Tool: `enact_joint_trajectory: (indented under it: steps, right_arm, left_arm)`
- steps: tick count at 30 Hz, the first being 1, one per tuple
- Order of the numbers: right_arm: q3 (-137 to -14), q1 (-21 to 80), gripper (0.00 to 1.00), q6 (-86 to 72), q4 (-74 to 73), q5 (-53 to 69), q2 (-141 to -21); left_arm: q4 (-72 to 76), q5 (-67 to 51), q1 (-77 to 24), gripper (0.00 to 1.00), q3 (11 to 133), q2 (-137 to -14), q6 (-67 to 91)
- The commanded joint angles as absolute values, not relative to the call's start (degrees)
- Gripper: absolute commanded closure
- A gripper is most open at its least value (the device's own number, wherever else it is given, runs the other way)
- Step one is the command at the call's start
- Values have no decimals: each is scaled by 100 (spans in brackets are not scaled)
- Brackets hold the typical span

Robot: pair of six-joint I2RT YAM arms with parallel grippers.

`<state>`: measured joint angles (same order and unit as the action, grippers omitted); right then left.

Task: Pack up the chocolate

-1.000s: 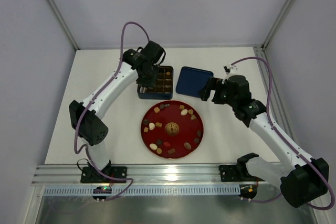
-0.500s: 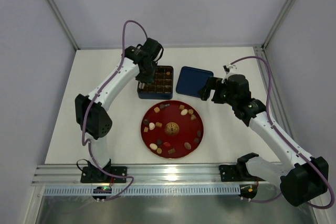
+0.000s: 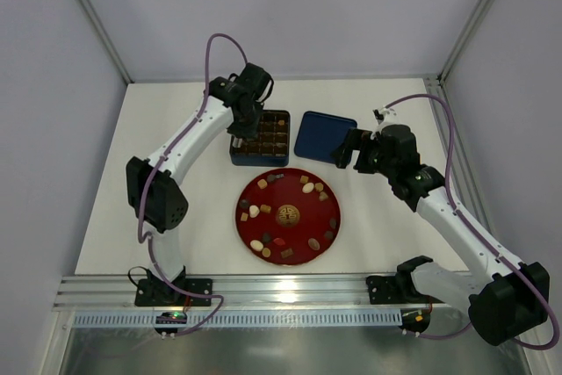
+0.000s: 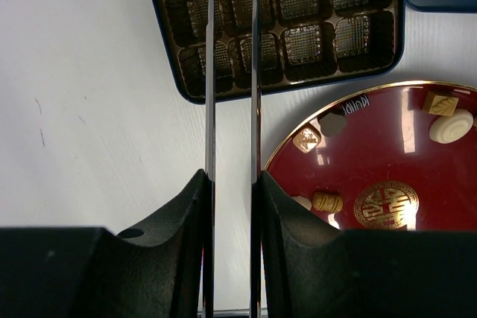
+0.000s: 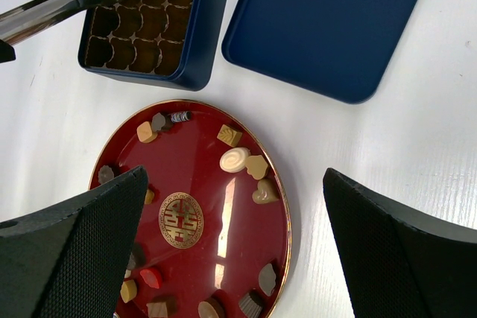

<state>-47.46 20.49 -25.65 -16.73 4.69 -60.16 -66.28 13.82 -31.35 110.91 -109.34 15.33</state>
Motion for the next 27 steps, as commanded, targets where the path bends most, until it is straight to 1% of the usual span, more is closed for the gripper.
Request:
enact_joint_trajectory:
  steps: [1,7,15,16,27]
  right_arm:
    - [-4957,2021,0,-2514,-1477,501,-5985]
    - [-4948,2013,0,-2496,-1503,475,-5959]
    - [-4939,2021,0,-2514,-1477,492,-5968]
    - [-4939,2021,0,-2522,-1485,492,-5968]
    - [-4931,2021,0,-2522,-1485,483,-5959]
  left_arm:
    - [-6381,1371,-3059,73,11197,-10995,1433]
    - [-6346,1354,-3032,73,11197,-11057,1424]
    - [-6328,1336,-3023,70,11197,-11065,1406]
    - [-6328,1327,-3023,68,11197,-11065,1398]
    - [-6328,1301,-3023,66,11206,-11083,1380]
